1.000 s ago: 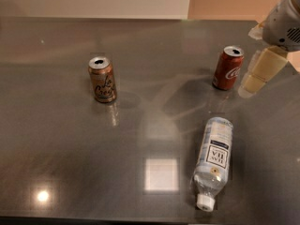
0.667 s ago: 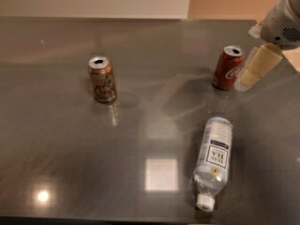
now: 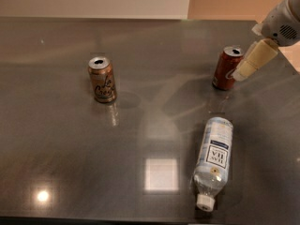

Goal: Move coke can near blue plastic bottle

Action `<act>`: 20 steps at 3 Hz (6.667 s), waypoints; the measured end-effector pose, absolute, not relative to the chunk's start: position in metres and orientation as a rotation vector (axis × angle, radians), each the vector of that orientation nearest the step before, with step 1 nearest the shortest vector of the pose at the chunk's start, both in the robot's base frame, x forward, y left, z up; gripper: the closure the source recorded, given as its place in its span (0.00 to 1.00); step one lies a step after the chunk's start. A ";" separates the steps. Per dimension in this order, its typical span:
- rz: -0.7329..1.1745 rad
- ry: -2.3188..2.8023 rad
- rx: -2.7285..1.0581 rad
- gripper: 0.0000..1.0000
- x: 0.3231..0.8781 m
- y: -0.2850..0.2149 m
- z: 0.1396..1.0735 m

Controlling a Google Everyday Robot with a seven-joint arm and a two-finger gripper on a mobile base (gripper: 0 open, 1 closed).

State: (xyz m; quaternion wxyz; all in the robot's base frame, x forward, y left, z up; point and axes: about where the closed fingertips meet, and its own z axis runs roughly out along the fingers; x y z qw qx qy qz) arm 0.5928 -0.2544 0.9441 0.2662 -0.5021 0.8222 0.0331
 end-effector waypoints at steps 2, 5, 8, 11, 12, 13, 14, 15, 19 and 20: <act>0.223 2.250 -1.280 0.00 0.627 -0.268 0.921; 0.352 2.286 -1.304 0.18 0.628 -0.255 0.893; 0.384 2.259 -1.345 0.88 0.614 -0.241 0.903; 0.526 2.093 -1.643 1.00 0.547 -0.158 0.915; 0.562 2.043 -1.748 1.00 0.521 -0.137 0.914; 0.598 2.014 -1.815 1.00 0.498 -0.126 0.914; 0.618 1.992 -1.849 1.00 0.477 -0.121 0.915; 0.615 1.954 -1.862 0.83 0.463 -0.116 0.917; 0.581 1.948 -1.896 0.00 0.452 -0.115 0.892; 0.581 1.948 -1.896 0.00 0.452 -0.115 0.892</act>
Offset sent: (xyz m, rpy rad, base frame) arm 0.0511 -0.0234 -0.0315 0.1472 0.0889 -0.0458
